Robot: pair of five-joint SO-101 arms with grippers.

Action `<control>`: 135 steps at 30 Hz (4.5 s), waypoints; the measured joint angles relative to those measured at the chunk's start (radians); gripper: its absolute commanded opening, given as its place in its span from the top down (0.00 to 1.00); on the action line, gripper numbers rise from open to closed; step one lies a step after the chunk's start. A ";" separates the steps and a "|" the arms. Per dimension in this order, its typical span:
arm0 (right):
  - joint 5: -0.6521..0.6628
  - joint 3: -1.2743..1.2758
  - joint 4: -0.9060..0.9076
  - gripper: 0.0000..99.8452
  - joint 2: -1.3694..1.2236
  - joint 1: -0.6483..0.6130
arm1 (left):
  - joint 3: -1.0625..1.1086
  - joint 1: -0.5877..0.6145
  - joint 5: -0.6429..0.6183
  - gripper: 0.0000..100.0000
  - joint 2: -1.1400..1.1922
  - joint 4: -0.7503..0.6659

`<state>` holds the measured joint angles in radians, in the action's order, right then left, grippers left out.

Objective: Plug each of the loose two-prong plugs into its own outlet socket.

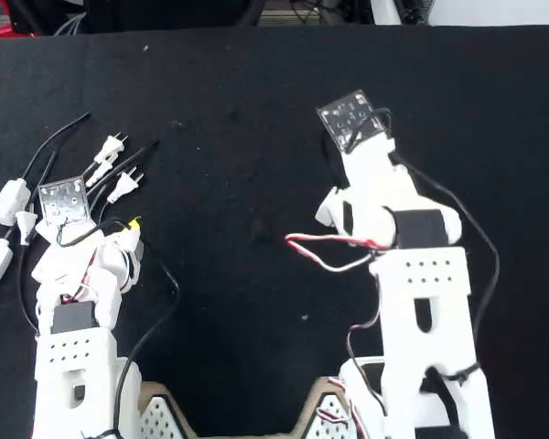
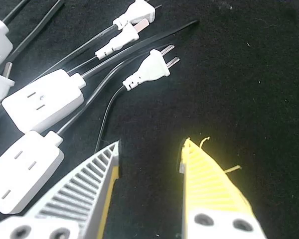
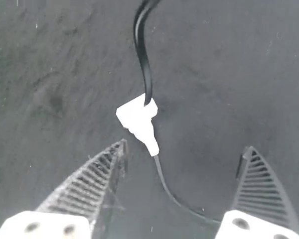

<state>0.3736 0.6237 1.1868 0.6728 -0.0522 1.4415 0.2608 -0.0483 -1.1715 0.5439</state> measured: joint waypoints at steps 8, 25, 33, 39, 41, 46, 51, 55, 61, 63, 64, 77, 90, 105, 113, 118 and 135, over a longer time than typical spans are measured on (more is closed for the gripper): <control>-0.002 0.374 -0.344 0.66 0.015 0.000 | 0.000 0.000 0.000 0.80 0.000 0.000; -0.003 0.562 -0.841 0.66 -0.256 0.000 | 0.000 0.000 0.000 0.80 0.000 0.000; 0.000 0.341 -0.847 0.77 -0.546 -0.003 | 0.000 0.000 0.000 0.80 0.000 0.000; 0.080 0.204 -0.847 0.98 -0.623 0.000 | 0.000 0.000 0.000 0.80 0.000 0.000; 0.080 0.172 -0.847 0.99 -0.628 0.000 | 0.000 0.000 0.000 0.80 0.000 0.000; 0.087 0.063 -0.753 0.99 -0.628 0.002 | 0.000 0.000 0.000 0.80 0.000 0.000; 0.089 -0.155 -0.549 0.99 -0.638 0.097 | 0.000 0.000 0.000 0.80 0.000 0.000; 0.089 -0.402 -0.333 0.99 -0.695 0.227 | 0.000 0.000 0.000 0.80 0.000 0.000; 0.089 -0.870 0.046 0.99 -0.985 0.373 | 0.000 0.000 0.000 0.80 0.000 0.000; 0.089 -1.046 0.146 0.99 -1.114 0.414 | 0.000 0.000 0.000 0.80 0.000 0.000; 0.089 -1.142 0.189 0.99 -1.180 0.434 | 0.000 0.000 0.000 0.80 0.000 0.000; 0.219 -2.137 0.529 0.99 -1.906 0.500 | 0.009 0.000 0.000 0.80 0.000 -0.002; 0.158 -2.147 0.522 0.79 -1.939 0.543 | 0.021 -0.002 0.000 0.80 0.000 -0.006; 0.083 -2.094 0.097 0.78 -1.970 0.543 | 0.021 -0.002 0.000 0.80 0.000 -0.006; 0.058 -2.094 -0.064 0.78 -1.995 0.543 | 0.021 -0.002 0.000 0.80 0.000 -0.006; 0.058 -2.094 -0.124 0.78 -2.001 0.543 | 0.021 -0.002 0.000 0.80 0.000 -0.006; 0.041 -2.078 -0.496 0.79 -2.185 0.456 | 0.021 -0.002 0.000 0.80 0.000 -0.006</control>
<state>0.4150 -1.4538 0.6912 -1.5121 0.4035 1.4630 0.2593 -0.0483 -1.1715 0.5378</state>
